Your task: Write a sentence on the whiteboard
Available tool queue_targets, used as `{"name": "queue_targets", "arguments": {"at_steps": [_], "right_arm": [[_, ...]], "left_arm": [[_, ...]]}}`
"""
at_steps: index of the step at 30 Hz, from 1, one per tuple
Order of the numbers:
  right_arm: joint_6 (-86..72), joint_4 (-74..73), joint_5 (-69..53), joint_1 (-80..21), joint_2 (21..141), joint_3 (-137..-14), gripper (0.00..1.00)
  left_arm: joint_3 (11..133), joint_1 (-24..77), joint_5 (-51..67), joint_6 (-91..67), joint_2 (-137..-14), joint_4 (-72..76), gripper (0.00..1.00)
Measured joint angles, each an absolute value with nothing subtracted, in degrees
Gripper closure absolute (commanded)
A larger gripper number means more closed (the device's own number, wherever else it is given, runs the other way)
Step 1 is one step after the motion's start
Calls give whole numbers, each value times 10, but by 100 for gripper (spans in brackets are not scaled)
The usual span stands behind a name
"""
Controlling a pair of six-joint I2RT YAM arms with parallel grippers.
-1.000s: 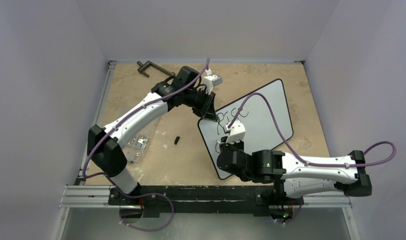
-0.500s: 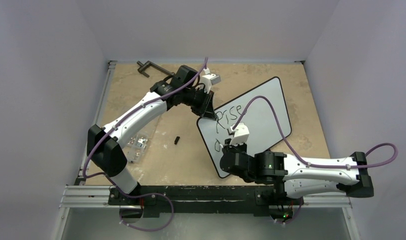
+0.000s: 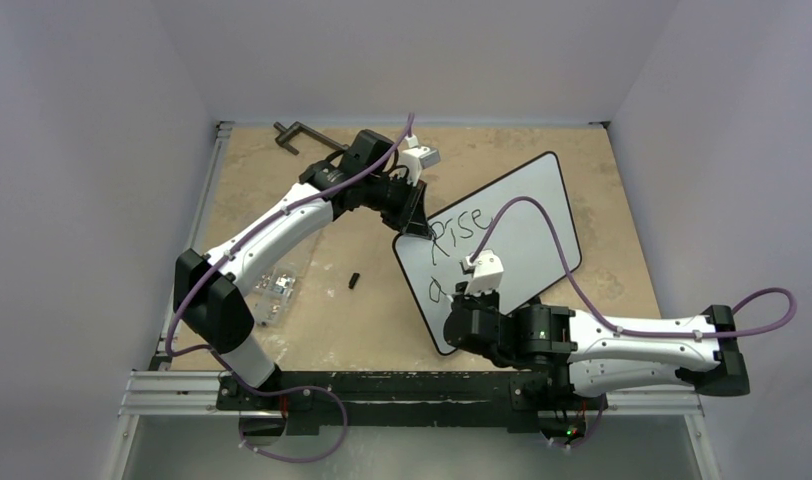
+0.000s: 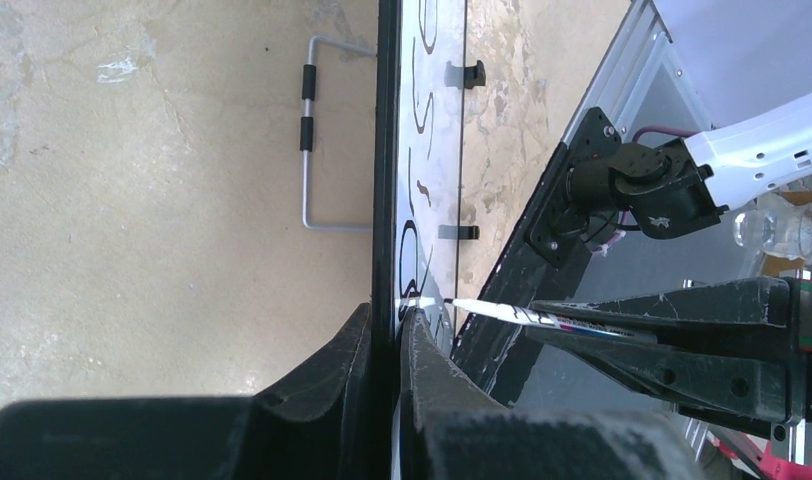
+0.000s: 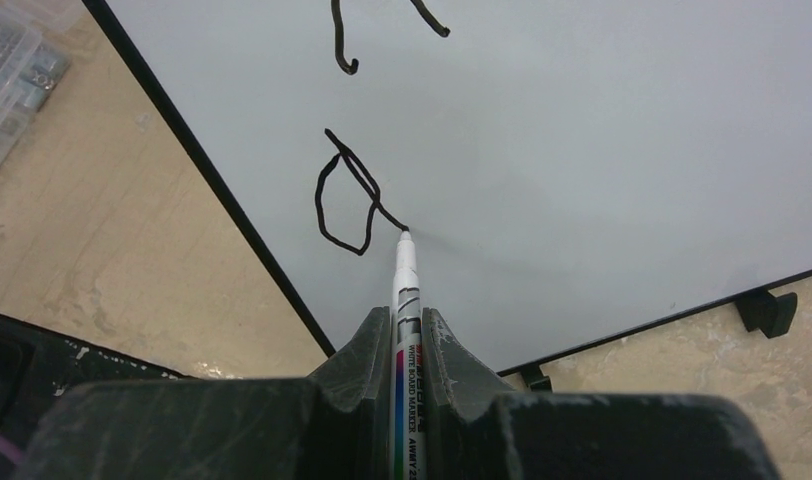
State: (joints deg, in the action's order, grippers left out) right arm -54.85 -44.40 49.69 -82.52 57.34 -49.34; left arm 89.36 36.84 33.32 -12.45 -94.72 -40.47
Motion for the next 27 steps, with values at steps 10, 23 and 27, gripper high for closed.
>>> {"name": "queue_targets", "arguments": {"at_steps": [10, 23, 27], "right_arm": [[-566, -500, 505, -825, 573, -505, 100], [-497, -451, 530, -813, 559, -556, 100], [-465, -415, 526, -783, 559, -555, 100]], "left_arm": [[894, 368, 333, -125, -947, -405, 100], [894, 368, 334, -125, -947, -406, 100], [894, 367, 334, -128, -947, -406, 100]]}}
